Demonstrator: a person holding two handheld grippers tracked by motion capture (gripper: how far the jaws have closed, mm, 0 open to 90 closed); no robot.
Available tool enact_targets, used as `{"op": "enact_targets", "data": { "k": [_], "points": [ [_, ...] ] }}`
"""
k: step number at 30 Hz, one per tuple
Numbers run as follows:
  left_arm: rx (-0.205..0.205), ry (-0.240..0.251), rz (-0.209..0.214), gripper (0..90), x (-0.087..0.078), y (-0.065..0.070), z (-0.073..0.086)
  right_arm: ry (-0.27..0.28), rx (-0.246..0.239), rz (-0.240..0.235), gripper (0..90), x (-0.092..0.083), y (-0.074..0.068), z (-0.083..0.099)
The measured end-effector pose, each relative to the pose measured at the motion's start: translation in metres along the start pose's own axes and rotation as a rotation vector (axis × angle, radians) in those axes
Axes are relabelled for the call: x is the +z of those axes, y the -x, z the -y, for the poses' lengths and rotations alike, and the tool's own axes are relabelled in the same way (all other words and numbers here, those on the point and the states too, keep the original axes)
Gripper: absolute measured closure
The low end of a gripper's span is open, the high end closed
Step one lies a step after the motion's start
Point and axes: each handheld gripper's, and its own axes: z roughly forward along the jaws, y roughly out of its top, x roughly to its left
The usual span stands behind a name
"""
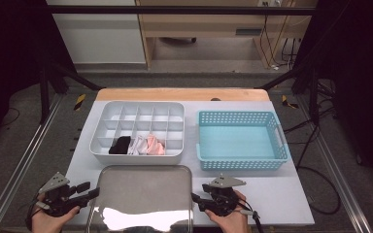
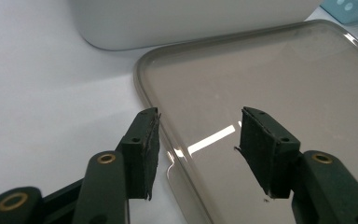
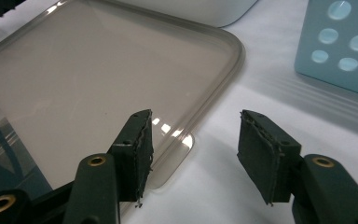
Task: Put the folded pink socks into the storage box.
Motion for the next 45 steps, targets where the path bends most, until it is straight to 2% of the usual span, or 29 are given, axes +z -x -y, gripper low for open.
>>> {"op": "enact_targets", "data": {
  "k": [3, 6, 16, 28, 34, 40, 45],
  "points": [
    [-0.007, -0.005, 0.002, 45.5, 0.004, 0.001, 0.001, 0.004, 0.006, -0.003, 45.0, -0.002, 0.003, 0.001],
    [0.002, -0.016, 0.000, 44.6, 0.007, 0.004, 0.004, 0.013, 0.010, 0.003, 45.1, -0.003, 0.005, 0.000],
    [0.013, -0.050, -0.025, 43.8, 0.005, 0.004, 0.013, -0.015, 0.026, -0.023, 46.6, 0.002, -0.004, 0.004],
    [0.006, -0.079, -0.039, 45.1, 0.007, 0.006, 0.019, -0.050, 0.031, -0.029, 47.5, 0.012, -0.011, 0.009],
    [0.011, -0.085, -0.062, 46.4, 0.007, 0.011, 0.019, -0.055, 0.060, -0.037, 50.3, 0.013, -0.011, 0.012],
    [-0.046, -0.084, -0.059, 46.0, 0.007, 0.010, 0.019, -0.058, 0.079, -0.047, 54.0, 0.014, -0.015, 0.013],
    [-0.042, -0.079, -0.066, 46.6, 0.005, 0.013, 0.020, -0.050, 0.087, -0.047, 55.4, 0.013, -0.015, 0.015]
  ]
}}
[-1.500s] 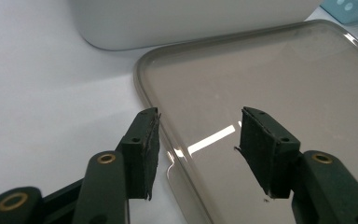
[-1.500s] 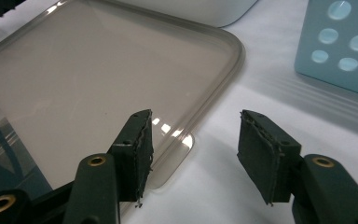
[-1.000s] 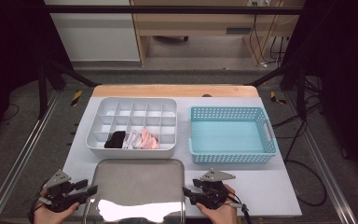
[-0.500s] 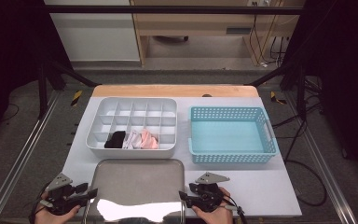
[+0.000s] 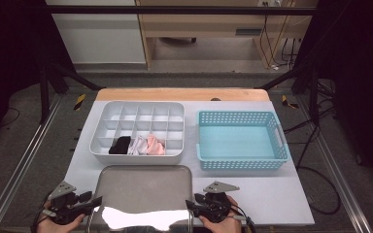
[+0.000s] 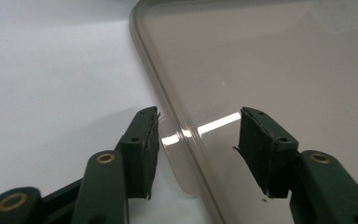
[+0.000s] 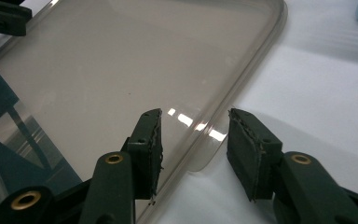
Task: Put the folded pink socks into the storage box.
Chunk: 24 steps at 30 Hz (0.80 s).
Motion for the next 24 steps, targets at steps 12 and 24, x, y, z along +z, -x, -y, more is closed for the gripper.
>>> {"op": "enact_targets", "data": {
  "k": [12, 24],
  "points": [
    [-0.053, -0.025, -0.008, 46.2, -0.0049, 0.0035, 0.0025, 0.005, 0.040, -0.009, 58.0, -0.0032, 0.0015, 0.0031],
    [-0.067, -0.016, -0.006, 46.7, -0.0060, 0.0034, 0.0060, 0.024, 0.147, -0.003, 63.3, -0.0022, 0.0021, 0.0043]
  ]
}}
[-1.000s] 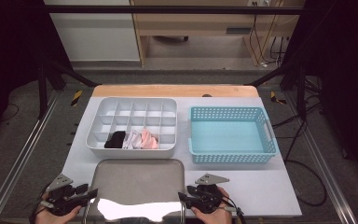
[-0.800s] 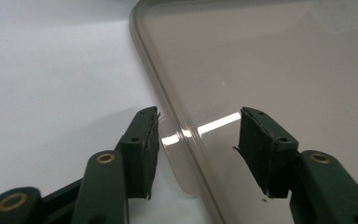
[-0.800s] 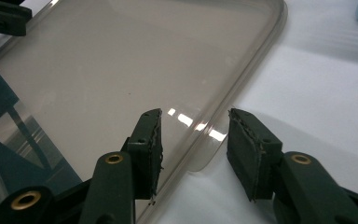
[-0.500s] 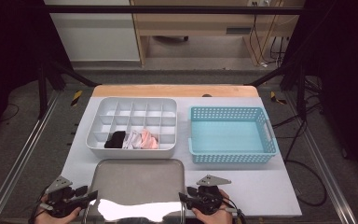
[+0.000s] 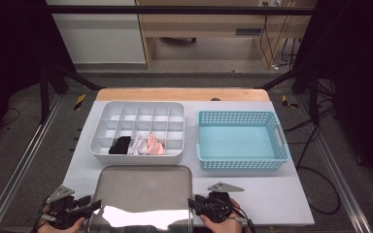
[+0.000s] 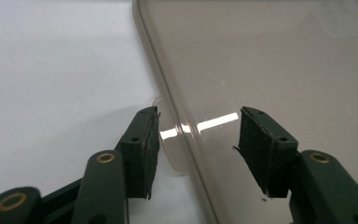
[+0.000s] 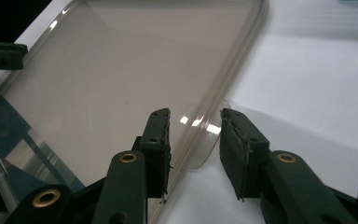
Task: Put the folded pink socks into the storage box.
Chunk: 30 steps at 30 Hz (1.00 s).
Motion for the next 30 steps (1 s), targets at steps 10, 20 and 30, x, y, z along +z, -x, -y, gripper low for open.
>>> {"op": "enact_targets", "data": {
  "k": [10, 20, 30],
  "points": [
    [-0.010, 0.005, 0.005, 48.5, 0.000, -0.002, 0.000, 0.016, 0.102, -0.026, 65.1, 0.001, 0.006, -0.002],
    [-0.006, 0.006, 0.001, 49.4, 0.000, -0.002, 0.001, 0.021, 0.055, -0.108, 70.7, 0.004, -0.009, -0.011],
    [-0.003, 0.008, 0.001, 49.6, 0.000, -0.001, 0.001, 0.060, 0.058, -0.044, 68.1, 0.000, 0.008, -0.002]
  ]
}}
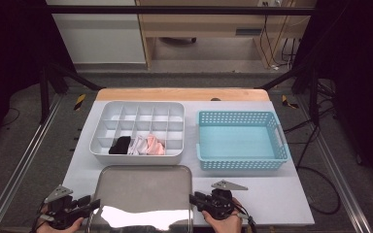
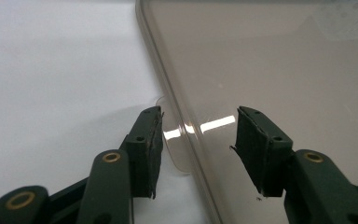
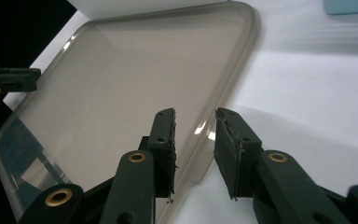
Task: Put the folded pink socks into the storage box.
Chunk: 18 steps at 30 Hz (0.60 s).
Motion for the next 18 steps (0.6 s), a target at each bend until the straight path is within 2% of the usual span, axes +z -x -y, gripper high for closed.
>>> {"op": "enact_targets", "data": {
  "k": [4, 8, 15, 18],
  "points": [
    [0.004, 0.003, 0.001, 48.7, 0.000, 0.000, 0.000, -0.006, 0.021, -0.005, 68.1, 0.000, 0.004, 0.002],
    [0.003, 0.002, 0.004, 48.6, 0.000, 0.000, 0.000, 0.007, 0.075, -0.032, 67.9, 0.000, 0.007, 0.006],
    [-0.002, 0.003, 0.006, 48.5, 0.000, -0.001, 0.000, 0.030, 0.194, -0.040, 72.6, 0.001, 0.010, 0.007],
    [-0.004, 0.004, 0.008, 48.6, 0.000, -0.001, 0.000, 0.039, 0.220, -0.050, 72.5, 0.002, 0.012, 0.007]
  ]
}}
